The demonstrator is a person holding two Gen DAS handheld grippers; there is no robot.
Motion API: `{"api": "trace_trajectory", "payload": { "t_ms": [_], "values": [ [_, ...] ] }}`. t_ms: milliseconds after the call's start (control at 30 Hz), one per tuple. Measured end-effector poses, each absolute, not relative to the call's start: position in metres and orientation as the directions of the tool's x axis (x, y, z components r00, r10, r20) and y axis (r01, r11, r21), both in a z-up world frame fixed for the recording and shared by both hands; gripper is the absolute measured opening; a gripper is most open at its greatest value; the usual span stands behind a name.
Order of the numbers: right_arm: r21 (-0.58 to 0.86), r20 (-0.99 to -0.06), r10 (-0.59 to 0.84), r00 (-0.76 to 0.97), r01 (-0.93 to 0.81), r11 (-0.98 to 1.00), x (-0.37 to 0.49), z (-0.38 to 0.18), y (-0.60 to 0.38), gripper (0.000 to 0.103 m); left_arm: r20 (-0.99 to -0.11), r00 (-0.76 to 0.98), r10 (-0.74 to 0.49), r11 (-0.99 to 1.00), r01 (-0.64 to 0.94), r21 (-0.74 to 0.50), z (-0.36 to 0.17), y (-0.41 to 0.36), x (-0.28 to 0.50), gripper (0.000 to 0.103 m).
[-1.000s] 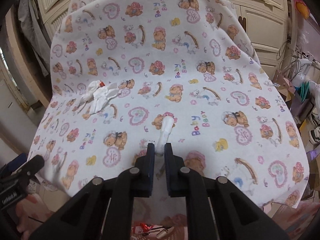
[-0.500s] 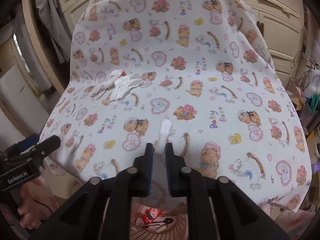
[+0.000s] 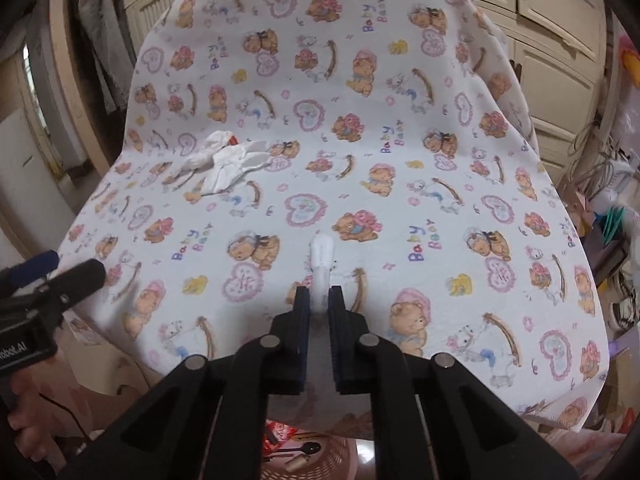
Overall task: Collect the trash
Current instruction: 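Reach the right tool to the white-handled item and close on its handle, then close the left tool on the crumpled white tissue on the cloth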
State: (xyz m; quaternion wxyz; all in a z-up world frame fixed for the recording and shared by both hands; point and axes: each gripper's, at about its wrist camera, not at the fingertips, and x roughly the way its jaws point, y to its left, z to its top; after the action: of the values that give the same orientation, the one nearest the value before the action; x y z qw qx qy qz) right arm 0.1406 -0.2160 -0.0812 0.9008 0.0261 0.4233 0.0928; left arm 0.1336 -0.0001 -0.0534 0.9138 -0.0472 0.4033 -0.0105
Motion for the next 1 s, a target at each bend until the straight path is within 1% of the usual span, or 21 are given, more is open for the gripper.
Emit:
{"api": "trace_trajectory", "payload": {
  "t_ms": [100,267,300,433,467,533,600,667,700,733,767,833,1000],
  "values": [
    [0.187,-0.737,0.223,0.638,-0.124,0.974,0.14,-0.074,-0.228,0.008,-0.732,0.676,-0.084,0.992,-0.013,-0.126,-0.048,-0.003,0.145,0.097],
    [0.202,-0.714,0.23,0.662,-0.12,0.972,0.14,-0.062,-0.234,0.008,-0.707,0.702,-0.088,0.994,0.014,-0.11,-0.032,-0.017,0.172,0.097],
    [0.204,-0.714,0.232,0.661,-0.12,0.972,0.14,-0.061,-0.235,0.008,-0.703,0.705,-0.096,0.993,0.022,-0.114,-0.03,-0.02,0.178,0.095],
    [0.208,-0.721,0.225,0.656,-0.105,0.972,0.143,-0.061,-0.237,0.008,-0.708,0.69,-0.151,0.987,0.066,-0.146,-0.028,-0.037,0.215,0.075],
    [0.211,-0.722,0.226,0.654,-0.103,0.972,0.143,-0.062,-0.238,0.008,-0.717,0.678,-0.162,0.985,0.071,-0.155,-0.031,-0.042,0.226,0.072],
    [0.212,-0.726,0.223,0.651,-0.097,0.972,0.143,-0.062,-0.241,0.008,-0.743,0.645,-0.177,0.983,0.072,-0.171,-0.041,-0.049,0.244,0.059],
    [0.211,-0.732,0.225,0.643,-0.099,0.972,0.144,-0.063,-0.242,0.008,-0.774,0.606,-0.183,0.981,0.056,-0.187,-0.054,-0.052,0.253,0.05],
    [0.198,-0.738,0.218,0.639,-0.103,0.975,0.145,-0.064,-0.241,0.008,-0.793,0.58,-0.184,0.98,0.043,-0.196,-0.066,-0.053,0.255,0.046],
    [0.194,-0.741,0.215,0.637,-0.103,0.976,0.146,-0.065,-0.24,0.008,-0.786,0.596,-0.165,0.984,0.045,-0.173,-0.067,-0.056,0.253,0.043],
    [0.194,-0.745,0.215,0.631,-0.102,0.976,0.147,-0.066,-0.24,0.008,-0.785,0.607,-0.125,0.992,0.052,-0.118,-0.068,-0.062,0.253,0.033],
    [0.198,-0.75,0.216,0.625,-0.101,0.975,0.149,-0.068,-0.24,0.008,-0.787,0.606,-0.119,0.993,0.069,-0.097,-0.069,-0.065,0.254,0.025],
    [0.202,-0.766,0.214,0.606,-0.089,0.975,0.152,-0.073,-0.241,0.008,-0.786,0.605,-0.127,0.992,0.07,-0.106,-0.072,-0.065,0.256,0.002],
    [0.215,-0.796,0.212,0.566,-0.063,0.975,0.157,-0.08,-0.241,0.008,-0.779,0.611,-0.139,0.987,0.016,-0.163,-0.069,-0.049,0.249,0.0]
  ]
}}
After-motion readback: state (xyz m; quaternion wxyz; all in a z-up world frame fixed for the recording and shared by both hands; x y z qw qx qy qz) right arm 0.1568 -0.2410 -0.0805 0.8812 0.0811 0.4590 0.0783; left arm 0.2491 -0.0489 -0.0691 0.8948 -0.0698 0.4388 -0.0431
